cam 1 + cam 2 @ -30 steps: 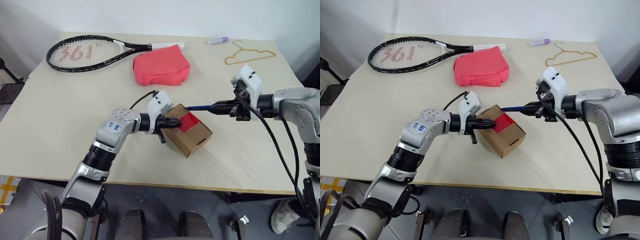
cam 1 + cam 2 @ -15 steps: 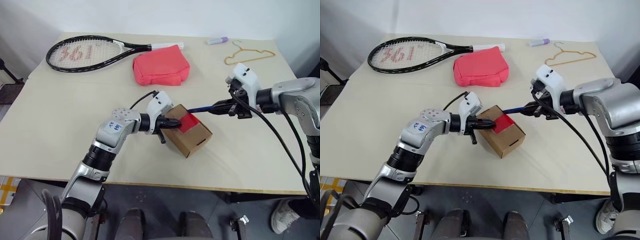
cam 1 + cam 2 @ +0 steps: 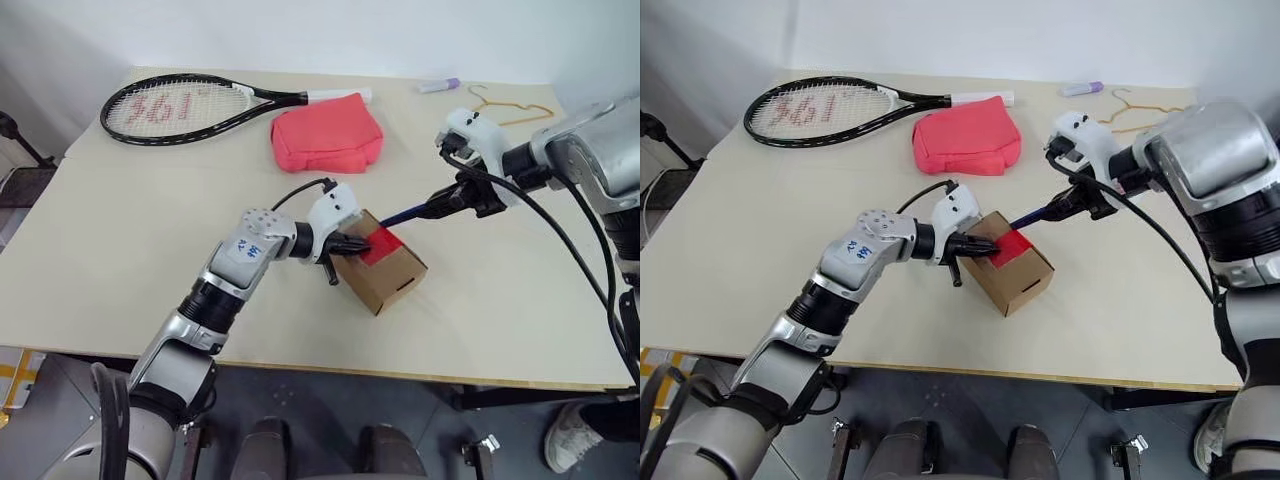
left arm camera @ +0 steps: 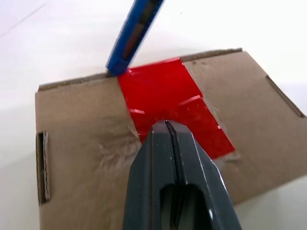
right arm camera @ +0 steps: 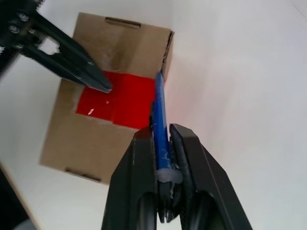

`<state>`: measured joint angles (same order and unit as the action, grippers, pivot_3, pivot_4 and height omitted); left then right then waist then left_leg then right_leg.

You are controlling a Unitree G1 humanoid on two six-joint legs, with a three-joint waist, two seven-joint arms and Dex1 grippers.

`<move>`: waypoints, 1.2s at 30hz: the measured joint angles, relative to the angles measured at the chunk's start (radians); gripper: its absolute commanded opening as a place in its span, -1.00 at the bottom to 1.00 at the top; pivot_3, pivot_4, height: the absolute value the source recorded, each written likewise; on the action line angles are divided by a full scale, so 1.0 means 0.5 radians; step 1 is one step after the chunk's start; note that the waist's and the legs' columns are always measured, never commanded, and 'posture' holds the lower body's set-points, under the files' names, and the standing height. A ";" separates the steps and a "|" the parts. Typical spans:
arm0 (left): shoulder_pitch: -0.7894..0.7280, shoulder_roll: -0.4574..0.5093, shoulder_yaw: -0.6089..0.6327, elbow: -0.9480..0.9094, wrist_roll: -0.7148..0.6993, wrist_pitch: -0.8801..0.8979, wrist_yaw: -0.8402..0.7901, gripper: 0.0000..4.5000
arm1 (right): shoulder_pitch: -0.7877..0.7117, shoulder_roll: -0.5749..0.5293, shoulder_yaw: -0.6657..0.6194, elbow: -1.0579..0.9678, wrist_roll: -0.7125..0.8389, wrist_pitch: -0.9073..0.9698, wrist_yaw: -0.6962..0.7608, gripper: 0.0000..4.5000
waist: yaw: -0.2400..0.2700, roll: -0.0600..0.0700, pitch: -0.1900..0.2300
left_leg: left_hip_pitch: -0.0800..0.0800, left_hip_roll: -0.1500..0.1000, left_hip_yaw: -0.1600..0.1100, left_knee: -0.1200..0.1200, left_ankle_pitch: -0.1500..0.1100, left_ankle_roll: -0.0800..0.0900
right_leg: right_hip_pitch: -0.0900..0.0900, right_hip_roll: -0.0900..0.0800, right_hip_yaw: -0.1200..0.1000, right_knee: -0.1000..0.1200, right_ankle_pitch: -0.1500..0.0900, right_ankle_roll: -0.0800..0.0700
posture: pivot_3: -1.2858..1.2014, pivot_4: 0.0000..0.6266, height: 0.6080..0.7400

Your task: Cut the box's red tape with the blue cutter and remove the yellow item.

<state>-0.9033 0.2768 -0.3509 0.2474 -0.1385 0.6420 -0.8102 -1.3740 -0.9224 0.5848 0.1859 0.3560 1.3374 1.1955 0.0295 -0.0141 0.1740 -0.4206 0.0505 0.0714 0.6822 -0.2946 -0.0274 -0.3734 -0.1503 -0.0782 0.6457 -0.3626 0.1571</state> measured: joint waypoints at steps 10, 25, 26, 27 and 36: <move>0.022 -0.082 0.021 0.011 0.011 -0.002 0.039 -1.00 | -0.177 -0.050 0.325 0.194 -0.194 -0.073 0.359 -0.93 | 0.045 0.000 -0.001 | 0.000 -0.002 -0.002 0.001 -0.001 0.001 | 0.001 -0.001 0.000 -0.001 0.000 0.001 | 0.03 -0.52 1.00; 0.070 -0.090 0.055 0.008 0.013 0.002 0.064 -1.00 | -0.150 0.086 0.319 0.404 -0.311 -0.021 0.453 -0.93 | 0.026 -0.002 -0.027 | 0.002 -0.001 -0.001 0.000 -0.001 0.001 | 0.002 0.000 0.000 0.000 0.000 0.001 | 0.03 -0.52 1.00; 0.072 -0.089 0.056 0.006 0.013 0.002 0.064 -1.00 | -0.150 0.087 0.316 0.395 -0.311 -0.005 0.451 -0.93 | 0.024 -0.002 -0.027 | 0.002 -0.001 -0.001 0.000 -0.001 0.001 | 0.002 0.000 0.000 0.000 0.000 0.001 | 0.03 -0.52 1.00; 0.072 -0.088 0.056 0.006 0.013 0.002 0.065 -1.00 | -0.148 0.083 0.317 0.380 -0.312 -0.003 0.451 -0.93 | 0.023 -0.002 -0.027 | 0.002 -0.001 -0.001 0.000 -0.001 0.001 | 0.002 0.000 0.000 0.000 0.000 0.001 | 0.03 -0.52 1.00; 0.077 -0.102 0.057 0.003 0.012 0.002 0.069 -1.00 | -0.056 -0.124 0.435 0.125 -0.325 -0.066 0.548 -0.93 | 0.035 -0.002 -0.027 | 0.001 -0.001 -0.001 -0.001 -0.001 0.000 | 0.002 0.000 0.000 -0.002 0.000 0.001 | 0.03 -0.52 1.00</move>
<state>-0.8647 0.2260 -0.3226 0.2489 -0.1323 0.6430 -0.7759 -1.4018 -0.9843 0.8021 0.2485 0.1937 1.3047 1.4696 0.0469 -0.0151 0.1605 -0.4200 0.0498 0.0707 0.6817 -0.2951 -0.0274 -0.3725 -0.1505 -0.0783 0.6445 -0.3624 0.1575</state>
